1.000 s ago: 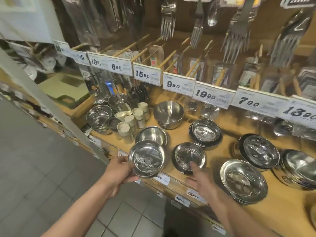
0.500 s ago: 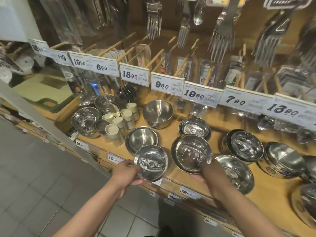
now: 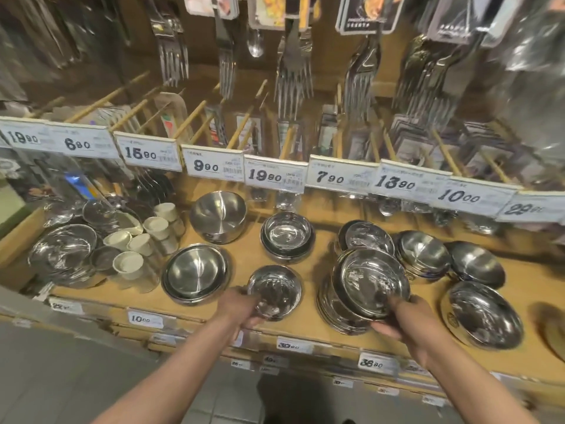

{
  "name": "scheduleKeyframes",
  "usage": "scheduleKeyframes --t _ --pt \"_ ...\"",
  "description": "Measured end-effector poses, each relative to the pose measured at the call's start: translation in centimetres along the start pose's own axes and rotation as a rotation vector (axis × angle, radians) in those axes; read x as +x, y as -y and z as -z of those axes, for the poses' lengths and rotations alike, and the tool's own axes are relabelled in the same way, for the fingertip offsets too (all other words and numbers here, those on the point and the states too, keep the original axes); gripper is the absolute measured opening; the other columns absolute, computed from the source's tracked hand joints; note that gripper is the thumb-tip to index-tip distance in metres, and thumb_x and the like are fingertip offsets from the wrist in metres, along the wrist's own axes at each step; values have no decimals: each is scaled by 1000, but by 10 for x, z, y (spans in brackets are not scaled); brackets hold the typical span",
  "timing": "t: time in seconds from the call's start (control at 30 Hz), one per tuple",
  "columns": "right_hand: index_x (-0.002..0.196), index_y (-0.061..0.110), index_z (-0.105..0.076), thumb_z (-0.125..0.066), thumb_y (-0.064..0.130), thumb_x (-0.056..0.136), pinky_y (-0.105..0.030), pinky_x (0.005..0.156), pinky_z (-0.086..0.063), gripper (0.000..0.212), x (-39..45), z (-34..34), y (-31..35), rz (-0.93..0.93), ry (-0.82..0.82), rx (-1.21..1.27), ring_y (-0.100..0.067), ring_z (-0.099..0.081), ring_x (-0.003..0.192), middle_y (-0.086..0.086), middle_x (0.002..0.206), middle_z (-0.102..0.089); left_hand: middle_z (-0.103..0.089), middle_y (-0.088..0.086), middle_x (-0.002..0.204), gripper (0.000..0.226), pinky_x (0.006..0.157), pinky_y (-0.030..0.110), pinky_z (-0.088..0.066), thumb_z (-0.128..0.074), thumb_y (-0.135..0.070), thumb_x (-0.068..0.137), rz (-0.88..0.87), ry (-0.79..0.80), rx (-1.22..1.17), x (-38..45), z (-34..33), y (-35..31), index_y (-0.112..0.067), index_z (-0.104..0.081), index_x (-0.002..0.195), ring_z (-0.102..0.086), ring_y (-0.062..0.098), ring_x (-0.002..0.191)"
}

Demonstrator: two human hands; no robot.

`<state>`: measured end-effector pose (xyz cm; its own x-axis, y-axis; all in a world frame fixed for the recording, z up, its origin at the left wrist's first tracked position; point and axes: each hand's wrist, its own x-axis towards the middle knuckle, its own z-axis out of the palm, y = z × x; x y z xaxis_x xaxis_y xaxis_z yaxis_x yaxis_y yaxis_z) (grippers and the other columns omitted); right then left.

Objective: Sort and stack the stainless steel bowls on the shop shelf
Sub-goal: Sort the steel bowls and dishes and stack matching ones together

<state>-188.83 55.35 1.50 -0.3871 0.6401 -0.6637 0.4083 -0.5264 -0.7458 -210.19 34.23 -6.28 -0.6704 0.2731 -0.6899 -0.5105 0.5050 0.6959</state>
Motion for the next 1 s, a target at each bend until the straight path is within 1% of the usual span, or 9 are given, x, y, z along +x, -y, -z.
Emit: scheduleKeyframes --t 0.1,0.27,0.43,0.6,0.67,0.73,0.8,0.9,1.0 --pt "114 7 -53 -49 7 105 -23 42 -57 10 3 8 -5 -8 -28 -27 -25 -75 63 -19 98 -71 -75 21 83 11 41 24 -55 -62 -4 97 17 1 -1 5 -4 5 -1 -60 107 -69 23 48" --pt "127 3 -53 -50 5 104 -23 44 -58 23 6 11 -9 -34 4 -10 -31 -76 76 -22 108 -69 -76 20 86 18 60 35 -64 -64 -4 96 21 39 -44 13 -7 9 4 -62 112 -77 33 73" --pt "137 -4 -48 -50 6 104 -24 47 -60 34 11 8 -12 -47 6 15 -32 -75 86 -23 116 -67 -75 17 84 16 63 37 -64 -60 0 95 15 13 -35 11 -5 6 2 -63 111 -75 28 68" --pt "139 -2 -47 -52 6 104 -24 48 -60 37 16 6 -12 -43 -2 -5 -30 -77 81 -23 124 -65 -63 16 120 35 92 38 -48 -60 -19 93 -381 -305 681 -21 -11 -12 -3 -60 125 -59 31 113" --pt "138 0 -47 -53 7 103 -25 50 -61 37 19 5 -12 -34 -14 -26 -29 -78 79 -23 127 -64 -64 5 117 32 89 31 -53 -59 -15 92 -578 -219 608 -48 -28 -22 -18 -62 124 -64 15 103" --pt "135 1 -48 -54 6 101 -28 53 -63 35 23 3 -12 -13 -35 -77 -27 -78 76 -22 127 -64 -68 -8 103 23 69 15 -55 -54 -18 95 -635 25 494 -67 -51 -31 -35 -64 107 -62 -4 75" --pt "133 -2 -47 -55 7 100 -32 57 -64 35 26 1 -10 5 -58 -129 -26 -78 72 -23 126 -63 -68 -5 103 19 72 24 -57 -51 -24 100 -633 165 481 -73 -75 -37 -25 -67 111 -62 4 74" --pt "130 1 -44 -57 9 98 -36 57 -65 35 27 -3 -7 38 -89 -215 -27 -77 67 -22 123 -62 -70 9 107 31 84 38 -59 -58 -31 99 -562 184 459 -71 -102 -45 -6 -65 115 -69 26 89" --pt "123 10 -44 -59 12 97 -37 60 -65 31 26 -7 -10 73 -98 -257 -25 -77 65 -19 120 -63 -63 1 115 40 83 18 -52 -67 -36 93 -507 130 455 -66 -114 -48 -13 -60 125 -62 13 97"
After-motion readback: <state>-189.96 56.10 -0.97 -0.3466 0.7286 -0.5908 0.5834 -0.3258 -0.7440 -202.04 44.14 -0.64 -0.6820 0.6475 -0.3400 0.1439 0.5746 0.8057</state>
